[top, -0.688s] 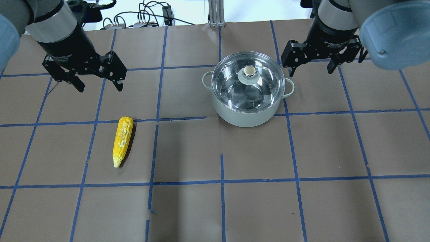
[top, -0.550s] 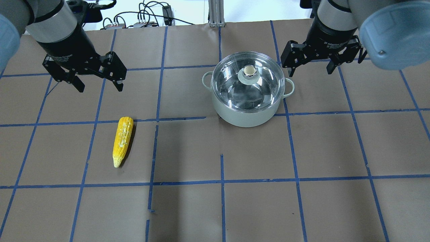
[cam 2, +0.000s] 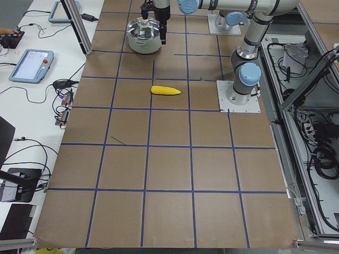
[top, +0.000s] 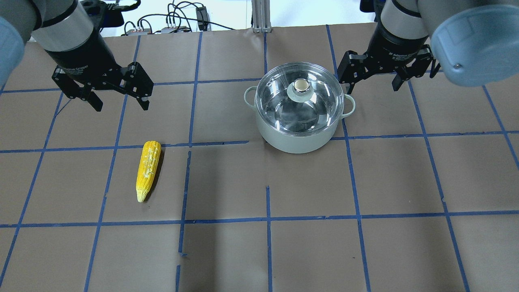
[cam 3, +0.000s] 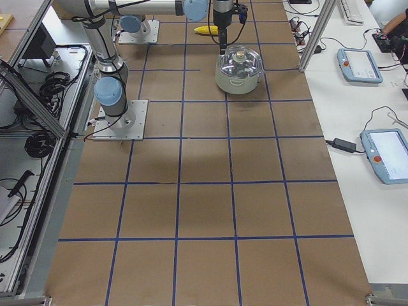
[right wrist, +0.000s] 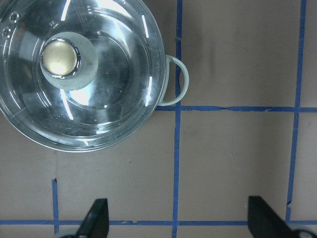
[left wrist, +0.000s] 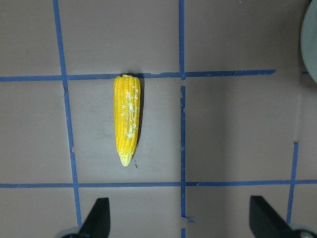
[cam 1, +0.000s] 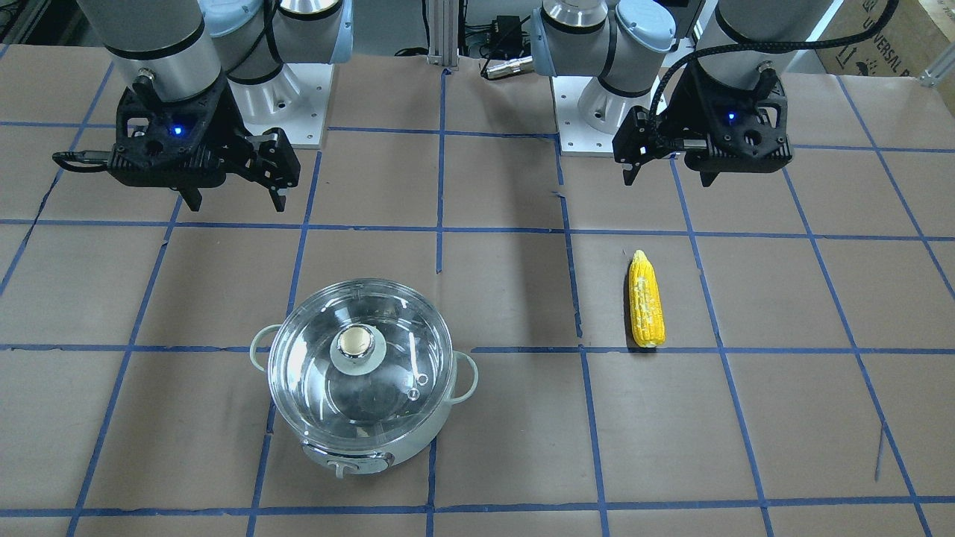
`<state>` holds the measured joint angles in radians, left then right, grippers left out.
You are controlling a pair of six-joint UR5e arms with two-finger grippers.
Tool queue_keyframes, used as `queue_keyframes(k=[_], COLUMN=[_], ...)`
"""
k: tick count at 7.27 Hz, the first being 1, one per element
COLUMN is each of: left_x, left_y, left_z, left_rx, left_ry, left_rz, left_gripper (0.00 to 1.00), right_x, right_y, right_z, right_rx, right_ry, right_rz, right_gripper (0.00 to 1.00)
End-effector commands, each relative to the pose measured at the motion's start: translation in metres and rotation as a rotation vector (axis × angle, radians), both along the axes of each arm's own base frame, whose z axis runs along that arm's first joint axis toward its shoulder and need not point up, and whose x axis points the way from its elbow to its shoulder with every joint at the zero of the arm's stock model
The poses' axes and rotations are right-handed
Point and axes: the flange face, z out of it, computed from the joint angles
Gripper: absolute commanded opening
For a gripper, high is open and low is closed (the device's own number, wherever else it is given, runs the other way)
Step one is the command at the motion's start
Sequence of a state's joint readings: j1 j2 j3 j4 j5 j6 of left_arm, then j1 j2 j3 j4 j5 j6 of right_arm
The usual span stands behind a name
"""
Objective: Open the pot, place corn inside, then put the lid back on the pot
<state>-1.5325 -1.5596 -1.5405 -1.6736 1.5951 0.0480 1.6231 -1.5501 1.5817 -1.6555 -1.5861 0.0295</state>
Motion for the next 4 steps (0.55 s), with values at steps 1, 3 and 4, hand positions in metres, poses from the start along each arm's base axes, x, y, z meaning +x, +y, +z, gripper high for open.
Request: queue_keyframes(k=[1,3,4], left_x=[0.000,0.000,0.000], left_y=[0.000,0.000,0.000], left_z=[0.001,0.000,0.000], left_rx=[-0.002,0.000,-0.002], left_ry=[0.003,0.003,0.003], left_rz=[0.001,0.001,0.001], left_gripper=[1.00,1.00,1.00], right_x=[0.003,0.011,0.022], right_y=[-0.006,-0.012,-0.020], right_z=[-0.003,-0.011,-0.011], right_rx=[0.002,0.013,-0.001], right_ry=[0.009,-0.006,-0.010], right_rz=[-0.003,0.004,0.024], right_gripper=[1.00,1.00,1.00])
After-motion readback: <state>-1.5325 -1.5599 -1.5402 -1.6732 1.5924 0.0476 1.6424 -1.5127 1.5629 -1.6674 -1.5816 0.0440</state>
